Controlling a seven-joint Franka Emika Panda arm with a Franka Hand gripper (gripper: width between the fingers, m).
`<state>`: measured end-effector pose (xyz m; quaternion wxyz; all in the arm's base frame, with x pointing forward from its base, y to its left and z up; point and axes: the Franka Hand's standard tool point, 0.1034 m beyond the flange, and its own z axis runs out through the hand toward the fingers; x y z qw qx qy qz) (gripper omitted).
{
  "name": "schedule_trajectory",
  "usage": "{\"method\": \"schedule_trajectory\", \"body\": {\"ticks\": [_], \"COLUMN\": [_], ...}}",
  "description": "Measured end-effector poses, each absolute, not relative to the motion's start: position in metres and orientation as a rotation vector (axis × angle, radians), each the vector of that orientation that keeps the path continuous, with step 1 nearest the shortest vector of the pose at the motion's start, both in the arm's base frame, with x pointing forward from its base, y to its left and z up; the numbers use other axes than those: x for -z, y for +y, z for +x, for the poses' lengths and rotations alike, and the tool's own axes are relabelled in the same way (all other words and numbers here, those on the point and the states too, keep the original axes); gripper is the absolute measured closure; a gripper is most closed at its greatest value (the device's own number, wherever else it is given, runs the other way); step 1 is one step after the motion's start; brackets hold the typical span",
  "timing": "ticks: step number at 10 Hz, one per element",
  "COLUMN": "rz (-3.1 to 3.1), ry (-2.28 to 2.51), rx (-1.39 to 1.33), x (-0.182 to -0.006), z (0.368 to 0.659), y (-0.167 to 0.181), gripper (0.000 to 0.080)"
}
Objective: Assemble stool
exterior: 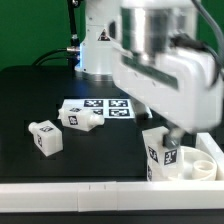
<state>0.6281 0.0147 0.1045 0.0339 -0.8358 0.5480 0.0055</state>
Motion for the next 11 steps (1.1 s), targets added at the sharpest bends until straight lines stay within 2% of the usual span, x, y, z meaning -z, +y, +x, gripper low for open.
{"method": "schedule_trajectory", "body": {"ticks": [6, 9, 11], "rz": [-2.607, -2.640, -2.711], "ry": [1.626, 1.474, 1.344], "rx": [-0.005, 0.000, -0.003], "x": [-0.101, -0.098, -0.097], "z": [0.625, 0.607, 0.599], "y": [0.012, -0.021, -0.030], "gripper": [0.0151, 0.0151, 0.0151]}}
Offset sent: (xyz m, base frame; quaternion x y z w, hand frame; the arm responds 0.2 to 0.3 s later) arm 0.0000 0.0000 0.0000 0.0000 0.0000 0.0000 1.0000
